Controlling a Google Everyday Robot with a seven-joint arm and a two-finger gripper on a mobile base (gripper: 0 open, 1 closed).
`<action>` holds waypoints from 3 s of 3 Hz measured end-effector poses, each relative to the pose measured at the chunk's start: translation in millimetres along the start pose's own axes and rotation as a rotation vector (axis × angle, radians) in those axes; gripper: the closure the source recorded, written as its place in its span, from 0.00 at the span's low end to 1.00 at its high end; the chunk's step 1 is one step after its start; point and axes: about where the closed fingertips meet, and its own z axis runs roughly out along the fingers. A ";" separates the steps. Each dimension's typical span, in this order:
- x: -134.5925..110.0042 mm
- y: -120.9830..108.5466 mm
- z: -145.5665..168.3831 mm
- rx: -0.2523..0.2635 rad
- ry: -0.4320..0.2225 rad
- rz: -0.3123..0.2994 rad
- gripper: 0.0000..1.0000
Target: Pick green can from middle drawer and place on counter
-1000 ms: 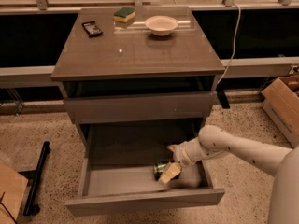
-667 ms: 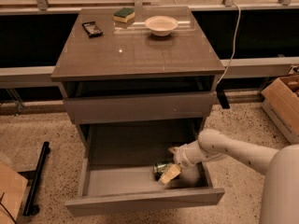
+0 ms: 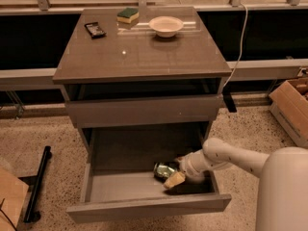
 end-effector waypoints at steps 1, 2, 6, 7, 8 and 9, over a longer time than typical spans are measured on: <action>2.2 3.8 -9.4 0.056 0.015 0.007 0.55; 0.6 12.1 -18.1 0.086 0.023 0.004 0.78; -147.7 128.1 -210.6 0.052 0.149 -0.318 1.00; -208.7 145.1 -282.6 0.127 0.185 -0.426 1.00; -276.4 143.1 -356.7 0.238 0.188 -0.513 1.00; -318.0 120.9 -412.6 0.319 0.191 -0.541 1.00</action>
Offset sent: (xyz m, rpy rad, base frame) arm -0.0190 -0.0130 0.0309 -0.0891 -0.0727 -0.0722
